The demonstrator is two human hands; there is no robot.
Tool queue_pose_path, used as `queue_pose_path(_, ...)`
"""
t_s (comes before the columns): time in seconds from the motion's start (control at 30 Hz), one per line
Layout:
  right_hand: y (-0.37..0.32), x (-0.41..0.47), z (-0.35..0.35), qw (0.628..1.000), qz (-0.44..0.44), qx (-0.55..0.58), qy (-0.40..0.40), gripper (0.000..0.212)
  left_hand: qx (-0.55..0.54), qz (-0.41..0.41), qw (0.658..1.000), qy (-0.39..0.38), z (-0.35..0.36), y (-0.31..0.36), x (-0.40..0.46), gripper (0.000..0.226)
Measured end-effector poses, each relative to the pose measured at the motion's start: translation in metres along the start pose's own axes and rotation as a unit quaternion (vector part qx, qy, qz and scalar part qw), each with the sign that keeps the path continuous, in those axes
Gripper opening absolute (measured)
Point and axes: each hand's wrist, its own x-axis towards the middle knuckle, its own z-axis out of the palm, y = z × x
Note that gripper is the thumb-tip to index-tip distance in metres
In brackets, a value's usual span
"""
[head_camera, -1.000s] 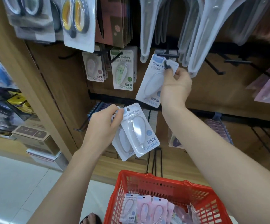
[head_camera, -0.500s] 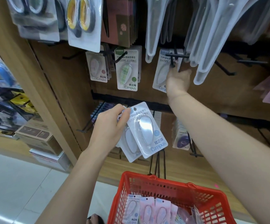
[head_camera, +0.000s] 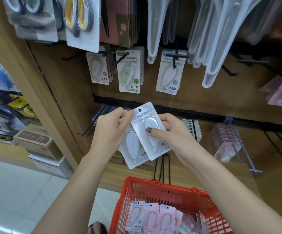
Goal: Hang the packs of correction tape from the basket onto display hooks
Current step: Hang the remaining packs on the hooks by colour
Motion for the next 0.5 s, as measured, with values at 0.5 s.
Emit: queue_pose_path(0.5, -0.033, -0.021, -0.007, 0.960, -0.199, 0.116, 0.158, 0.027, 0.011, 0.022, 0.999, 0.025, 0.002, 0.000, 0.000, 0.048)
